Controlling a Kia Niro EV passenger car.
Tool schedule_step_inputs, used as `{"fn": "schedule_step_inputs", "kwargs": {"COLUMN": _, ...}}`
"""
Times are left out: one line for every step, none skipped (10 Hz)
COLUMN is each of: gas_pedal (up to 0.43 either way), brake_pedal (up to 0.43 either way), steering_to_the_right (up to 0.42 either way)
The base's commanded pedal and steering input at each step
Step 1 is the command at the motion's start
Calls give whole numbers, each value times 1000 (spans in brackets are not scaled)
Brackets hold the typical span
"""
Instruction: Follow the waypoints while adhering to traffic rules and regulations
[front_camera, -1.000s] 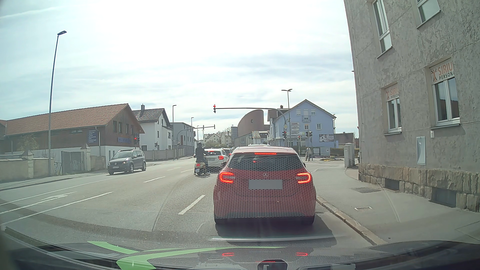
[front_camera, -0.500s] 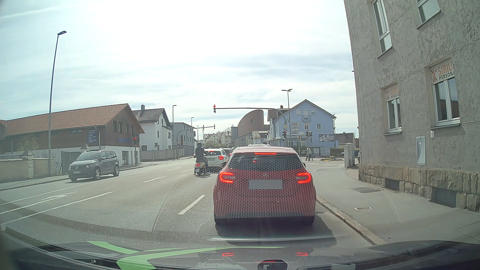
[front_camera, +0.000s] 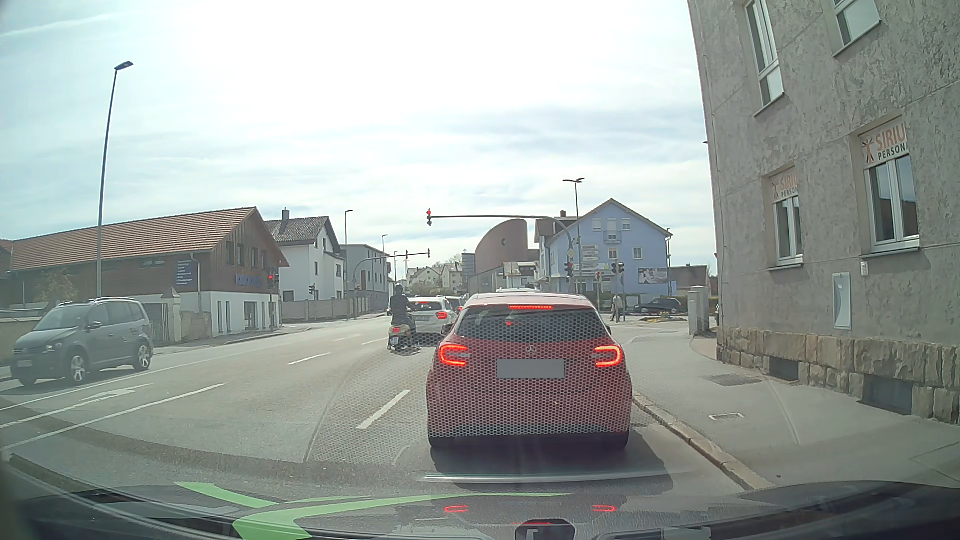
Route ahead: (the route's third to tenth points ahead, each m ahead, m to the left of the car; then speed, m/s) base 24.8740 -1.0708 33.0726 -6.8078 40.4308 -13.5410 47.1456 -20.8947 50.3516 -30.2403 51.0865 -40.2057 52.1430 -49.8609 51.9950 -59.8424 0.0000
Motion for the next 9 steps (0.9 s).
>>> {"fn": "schedule_step_inputs", "kwargs": {"gas_pedal": 0, "brake_pedal": 262, "steering_to_the_right": 1}}
{"fn": "schedule_step_inputs", "kwargs": {"gas_pedal": 0, "brake_pedal": 262, "steering_to_the_right": 0}}
{"fn": "schedule_step_inputs", "kwargs": {"gas_pedal": 0, "brake_pedal": 262, "steering_to_the_right": 1}}
{"fn": "schedule_step_inputs", "kwargs": {"gas_pedal": 0, "brake_pedal": 262, "steering_to_the_right": 0}}
{"fn": "schedule_step_inputs", "kwargs": {"gas_pedal": 0, "brake_pedal": 262, "steering_to_the_right": 0}}
{"fn": "schedule_step_inputs", "kwargs": {"gas_pedal": 0, "brake_pedal": 262, "steering_to_the_right": 0}}
{"fn": "schedule_step_inputs", "kwargs": {"gas_pedal": 0, "brake_pedal": 262, "steering_to_the_right": 0}}
{"fn": "schedule_step_inputs", "kwargs": {"gas_pedal": 0, "brake_pedal": 262, "steering_to_the_right": 0}}
{"fn": "schedule_step_inputs", "kwargs": {"gas_pedal": 0, "brake_pedal": 262, "steering_to_the_right": 1}}
